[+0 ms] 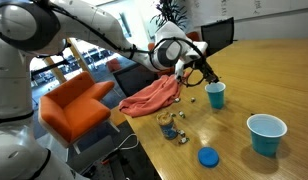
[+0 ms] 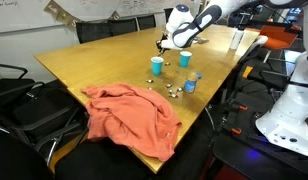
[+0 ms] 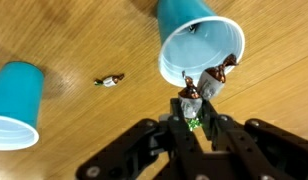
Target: Put three of the sweets on the table in the cup on the left
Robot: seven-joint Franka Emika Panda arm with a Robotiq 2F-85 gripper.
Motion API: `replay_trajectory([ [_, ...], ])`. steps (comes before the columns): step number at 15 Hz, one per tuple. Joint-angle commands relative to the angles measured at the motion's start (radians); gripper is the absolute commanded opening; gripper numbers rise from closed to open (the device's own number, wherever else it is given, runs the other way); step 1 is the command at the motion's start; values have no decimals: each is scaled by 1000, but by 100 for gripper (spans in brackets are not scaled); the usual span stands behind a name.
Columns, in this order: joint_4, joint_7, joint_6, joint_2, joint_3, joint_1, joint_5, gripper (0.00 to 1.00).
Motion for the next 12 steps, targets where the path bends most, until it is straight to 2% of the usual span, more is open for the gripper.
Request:
replay_trajectory([
  [1, 27, 88, 49, 73, -57, 63, -63, 6],
  [5, 44, 140, 79, 135, -125, 128, -84, 6],
  [9, 54, 160, 99, 160, -173, 166, -68, 6],
  [10, 52, 156, 99, 158, -177, 171, -63, 48],
  [12, 51, 153, 107, 158, -184, 179, -60, 56],
])
